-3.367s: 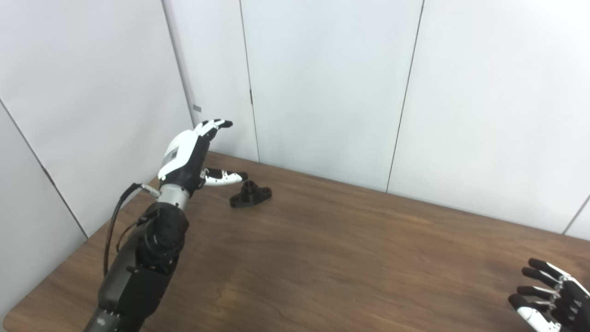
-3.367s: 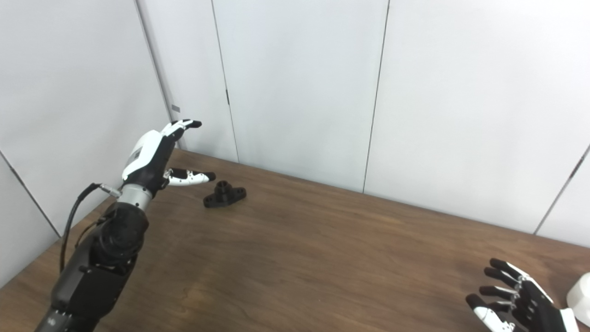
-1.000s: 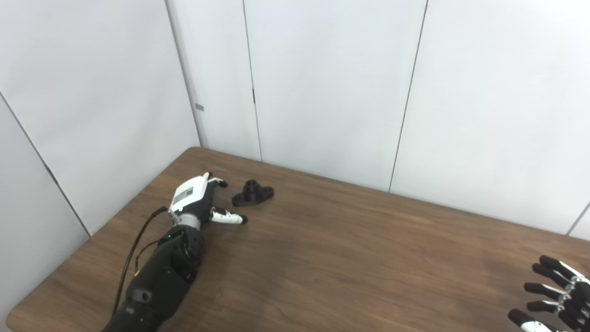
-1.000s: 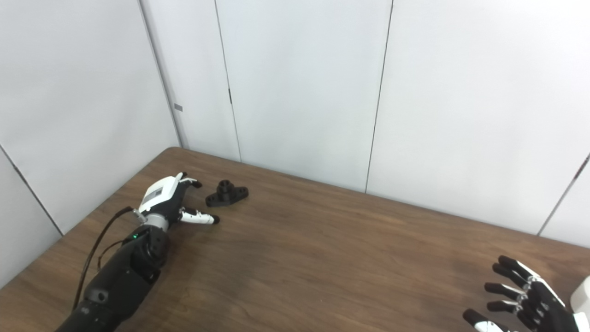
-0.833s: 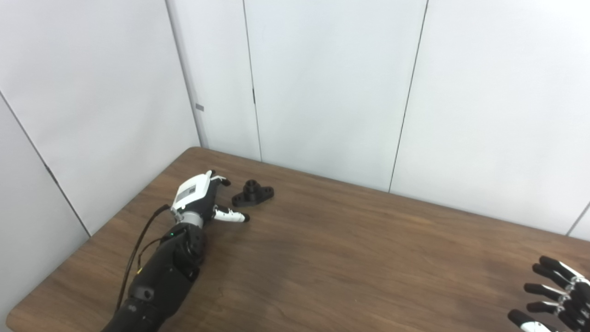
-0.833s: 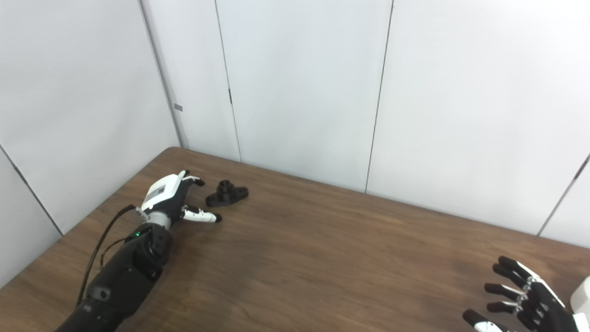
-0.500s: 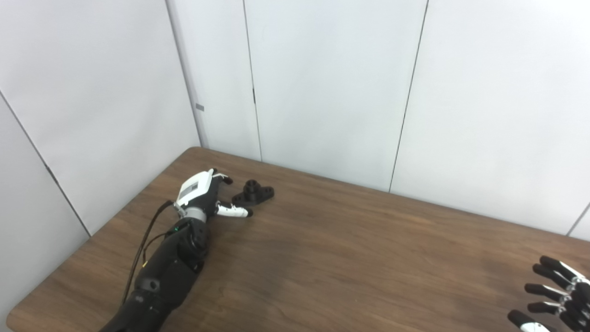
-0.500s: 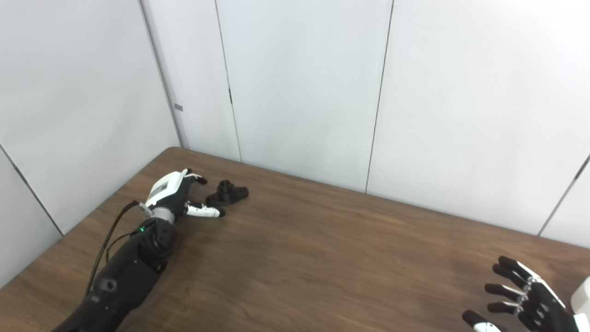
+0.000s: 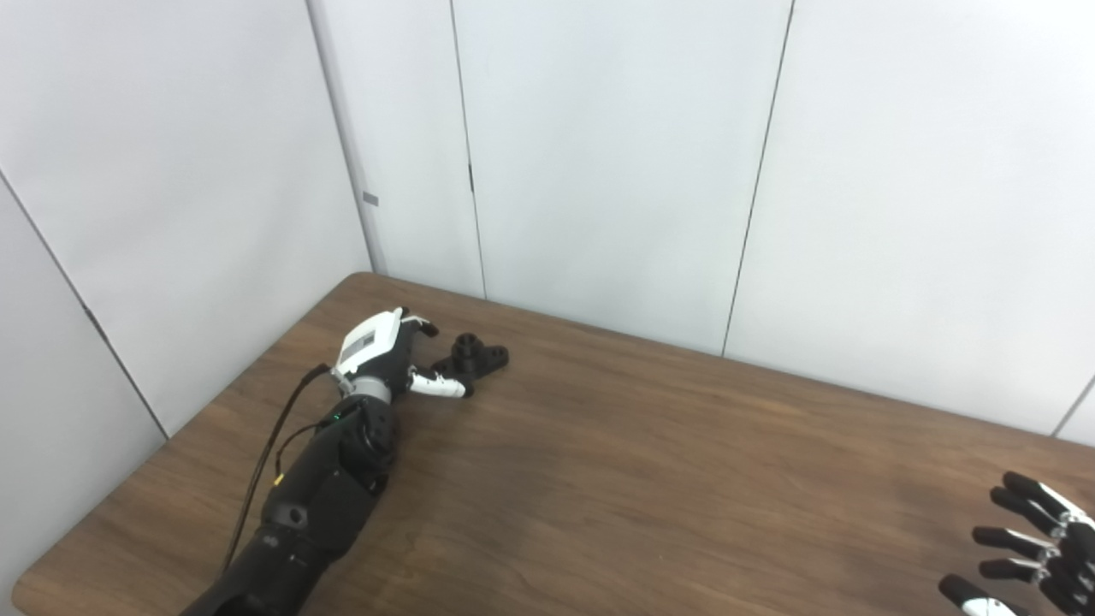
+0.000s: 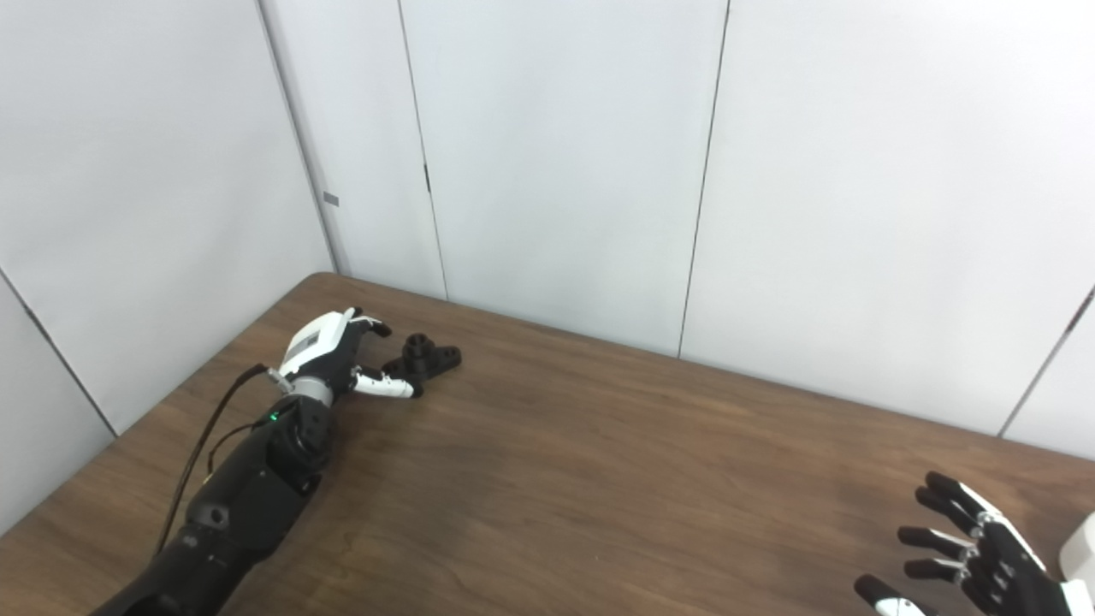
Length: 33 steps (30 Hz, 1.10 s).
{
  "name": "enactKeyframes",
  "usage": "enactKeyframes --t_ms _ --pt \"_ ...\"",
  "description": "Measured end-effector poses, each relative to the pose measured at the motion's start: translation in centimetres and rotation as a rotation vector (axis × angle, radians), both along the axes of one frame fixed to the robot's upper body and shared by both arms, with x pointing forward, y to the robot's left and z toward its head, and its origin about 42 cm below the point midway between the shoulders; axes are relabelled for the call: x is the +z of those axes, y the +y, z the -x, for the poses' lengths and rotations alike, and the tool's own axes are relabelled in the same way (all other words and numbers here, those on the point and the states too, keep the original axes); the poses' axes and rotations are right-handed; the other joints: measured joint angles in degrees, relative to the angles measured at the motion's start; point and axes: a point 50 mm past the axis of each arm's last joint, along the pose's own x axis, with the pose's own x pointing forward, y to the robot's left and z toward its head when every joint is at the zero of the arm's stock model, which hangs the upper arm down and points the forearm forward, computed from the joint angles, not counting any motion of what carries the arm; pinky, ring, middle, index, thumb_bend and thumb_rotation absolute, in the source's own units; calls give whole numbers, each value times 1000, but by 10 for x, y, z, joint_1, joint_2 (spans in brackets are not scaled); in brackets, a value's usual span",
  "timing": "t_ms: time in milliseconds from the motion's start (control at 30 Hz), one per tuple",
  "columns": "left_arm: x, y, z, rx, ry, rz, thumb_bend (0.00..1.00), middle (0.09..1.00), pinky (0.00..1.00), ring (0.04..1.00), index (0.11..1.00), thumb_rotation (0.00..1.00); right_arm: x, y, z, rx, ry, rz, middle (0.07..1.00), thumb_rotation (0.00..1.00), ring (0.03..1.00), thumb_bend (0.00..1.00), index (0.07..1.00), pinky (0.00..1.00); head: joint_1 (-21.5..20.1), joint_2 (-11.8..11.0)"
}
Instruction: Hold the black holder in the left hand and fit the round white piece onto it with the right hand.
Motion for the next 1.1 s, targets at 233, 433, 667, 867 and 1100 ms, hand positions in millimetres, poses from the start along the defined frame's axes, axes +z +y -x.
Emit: enactKeyframes --t_ms 233,433,667,867,1100 --pt "-3 -2 -3 -2 9 27 901 1000 1000 1000 776 263 4 0 3 -5 2 2 815 0 698 528 826 579 -3 5" --pt "-7 -5 -4 -1 29 18 898 1000 1000 1000 761 302 7 1 6 -6 -2 4 810 0 688 519 826 566 -5 6" --pt "-12 -4 -5 5 31 12 918 995 1000 1000 753 335 8 1 8 -11 3 10 809 0 689 515 823 565 -9 10" --pt "-16 -6 -8 5 34 9 896 994 1000 1000 756 373 10 1 10 -12 3 11 808 0 687 506 821 561 -11 11" --pt "-15 -9 -13 0 48 4 801 956 1000 1000 654 190 12 2 11 -14 1 11 806 0 682 495 818 552 -11 14"
